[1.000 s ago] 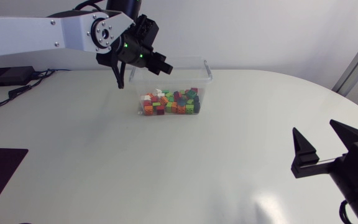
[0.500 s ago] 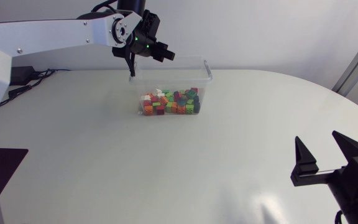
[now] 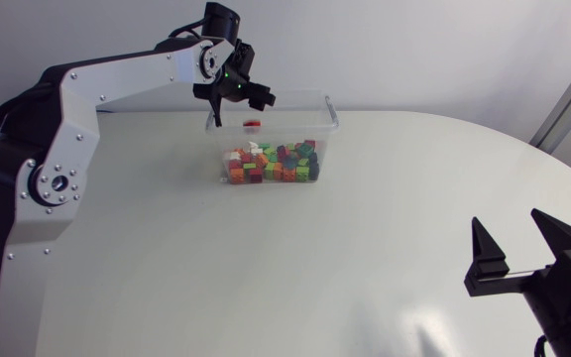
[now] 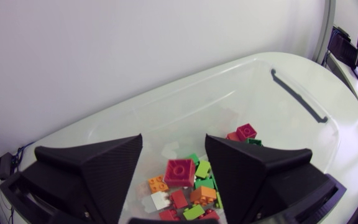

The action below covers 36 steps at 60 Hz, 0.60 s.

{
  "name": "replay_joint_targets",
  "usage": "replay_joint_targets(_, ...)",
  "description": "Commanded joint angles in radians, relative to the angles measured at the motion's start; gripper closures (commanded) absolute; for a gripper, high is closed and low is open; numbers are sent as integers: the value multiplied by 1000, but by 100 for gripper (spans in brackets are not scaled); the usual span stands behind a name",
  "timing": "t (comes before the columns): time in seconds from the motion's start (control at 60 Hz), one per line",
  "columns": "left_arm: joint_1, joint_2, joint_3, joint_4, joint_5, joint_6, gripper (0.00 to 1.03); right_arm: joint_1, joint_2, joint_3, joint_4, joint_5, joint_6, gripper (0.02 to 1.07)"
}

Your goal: Place the duplo bricks in the container

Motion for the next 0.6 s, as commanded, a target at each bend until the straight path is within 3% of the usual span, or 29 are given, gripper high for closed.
replay_joint_targets(0.0, 8, -13, 4, -26, 3, -19, 3, -3, -5, -20, -8, 1, 13, 7)
replay_joint_targets(0.133, 12, -183, -174, 57, 4, -13, 3, -3, -7, -19, -8, 1, 13, 7)
replay_joint_targets(0.25, 14, -406, -397, 236, 3, 7, 3, 4, -7, -20, -10, -5, 16, 7)
replay_joint_targets(0.383, 35, -581, -515, 243, -59, 9, 3, 12, -7, -19, -16, -14, 16, 7)
replay_joint_targets(0.583, 83, -851, -746, 258, -53, 73, 3, 0, -7, -19, -18, -18, -4, 7)
